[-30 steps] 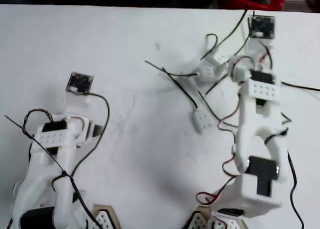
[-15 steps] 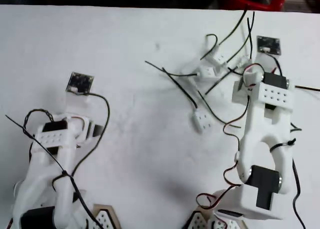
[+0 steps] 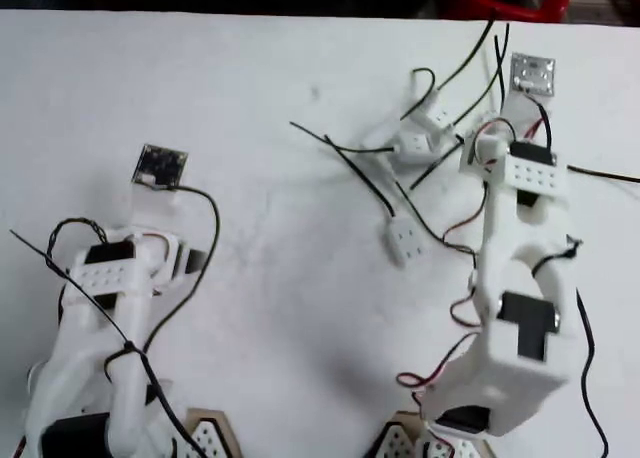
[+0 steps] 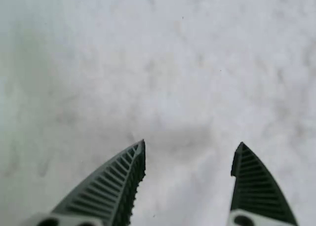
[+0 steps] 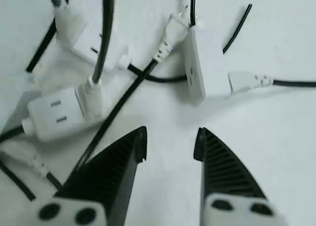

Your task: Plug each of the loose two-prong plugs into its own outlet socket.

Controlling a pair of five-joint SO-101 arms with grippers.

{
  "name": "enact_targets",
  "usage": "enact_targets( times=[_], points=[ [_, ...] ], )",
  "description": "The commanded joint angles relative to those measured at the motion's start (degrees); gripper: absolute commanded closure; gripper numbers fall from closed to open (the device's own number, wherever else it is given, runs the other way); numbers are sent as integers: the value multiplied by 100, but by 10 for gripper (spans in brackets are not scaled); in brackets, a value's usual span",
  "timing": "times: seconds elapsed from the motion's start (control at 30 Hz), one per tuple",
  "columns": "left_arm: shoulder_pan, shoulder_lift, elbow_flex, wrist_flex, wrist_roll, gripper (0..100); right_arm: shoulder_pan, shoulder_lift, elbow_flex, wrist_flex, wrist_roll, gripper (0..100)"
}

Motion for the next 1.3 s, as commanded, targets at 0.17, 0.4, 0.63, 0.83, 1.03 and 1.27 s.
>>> enact_targets(
  times=[0.17,0.4,0.63,0.83,1.03,1.27],
  points=[
    [-66,-215,-44,-105,62,722,-286,1464,-1873,-268,-607,847],
    [-66,-215,-44,-105,62,722,-365,2765,-3226,-259,-712,847],
    [-66,-215,-35,-105,62,722,-198,4040,-4791,127,-712,848],
    [-57,-215,-35,-105,62,722,-180,4866,-6207,1103,-686,978],
    [-57,-215,-35,-105,62,722,-163,5174,-7499,2334,-695,980],
    [-57,-215,-26,-105,62,722,-154,5218,-9371,3741,-677,981]
  ],
)
